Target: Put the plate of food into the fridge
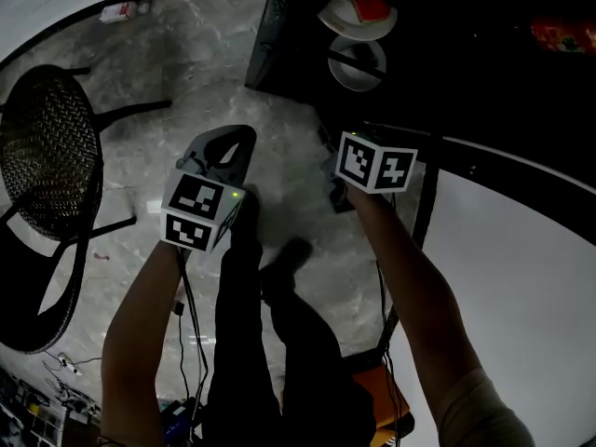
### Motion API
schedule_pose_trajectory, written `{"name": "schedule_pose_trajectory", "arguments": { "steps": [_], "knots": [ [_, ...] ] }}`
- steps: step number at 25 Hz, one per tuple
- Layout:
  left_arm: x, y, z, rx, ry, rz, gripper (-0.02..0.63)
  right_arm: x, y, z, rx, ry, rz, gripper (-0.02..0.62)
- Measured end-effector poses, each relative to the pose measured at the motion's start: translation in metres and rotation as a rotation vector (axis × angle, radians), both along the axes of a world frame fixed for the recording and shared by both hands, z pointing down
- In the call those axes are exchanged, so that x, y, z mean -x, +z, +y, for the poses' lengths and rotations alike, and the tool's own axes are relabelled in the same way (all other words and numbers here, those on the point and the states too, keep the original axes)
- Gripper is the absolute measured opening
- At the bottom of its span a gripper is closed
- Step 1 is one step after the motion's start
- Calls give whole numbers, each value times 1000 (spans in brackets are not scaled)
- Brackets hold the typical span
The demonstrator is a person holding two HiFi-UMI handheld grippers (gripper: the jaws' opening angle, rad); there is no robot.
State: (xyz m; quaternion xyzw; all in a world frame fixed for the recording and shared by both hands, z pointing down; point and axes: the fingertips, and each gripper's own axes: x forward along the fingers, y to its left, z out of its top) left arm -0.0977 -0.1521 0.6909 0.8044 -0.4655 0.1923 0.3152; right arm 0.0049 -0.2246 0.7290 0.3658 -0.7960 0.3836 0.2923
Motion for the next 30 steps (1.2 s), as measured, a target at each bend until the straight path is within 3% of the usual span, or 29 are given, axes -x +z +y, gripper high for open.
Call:
{"name": "schedule_pose_trajectory", "arguments": {
  "steps": [5, 10, 18, 22, 26, 30],
  "knots": [
    [4, -17, -8, 11, -17, -9, 11, 2, -10, 10, -10, -29, 122, 20],
    [-3, -19, -4, 85, -3, -27, 11, -4, -23, 15, -11, 8, 192, 20],
    [-13, -34, 5, 131, -4, -3, 11, -22, -46, 40, 54, 105, 186, 20],
    [-14, -44, 11, 188, -22, 18, 11, -17, -61, 48, 110, 159, 108, 20],
    [-7, -57, 11, 228, -78, 31, 11, -10, -73, 51, 89, 138, 133, 20],
    [-10, -74, 9, 243, -99, 71, 11, -4, -89, 60, 130, 133, 97, 20]
  ]
}}
